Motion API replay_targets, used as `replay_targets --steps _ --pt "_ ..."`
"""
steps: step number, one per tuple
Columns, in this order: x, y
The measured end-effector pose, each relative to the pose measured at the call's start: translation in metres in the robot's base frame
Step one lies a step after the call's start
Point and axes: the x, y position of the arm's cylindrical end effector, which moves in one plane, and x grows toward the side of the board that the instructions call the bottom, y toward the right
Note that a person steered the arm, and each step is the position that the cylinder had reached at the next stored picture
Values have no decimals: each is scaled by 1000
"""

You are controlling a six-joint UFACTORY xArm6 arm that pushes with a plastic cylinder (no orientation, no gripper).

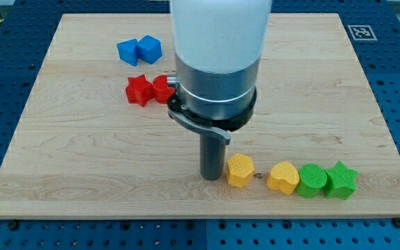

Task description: Place your arm in between the red blocks

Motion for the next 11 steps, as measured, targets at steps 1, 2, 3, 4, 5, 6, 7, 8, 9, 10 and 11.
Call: replay_targets --steps 1,2,3,4,5,6,7,8,9,10,11 --pt "0 15" --pt "0 15" --pt "-6 11" --pt "-66 21" --pt "-127 33" --pt "-165 -16" --pt "-185 -82" --pt "-183 -110" --pt "-148 -113" --pt "-97 -102" --pt "-59 -88"
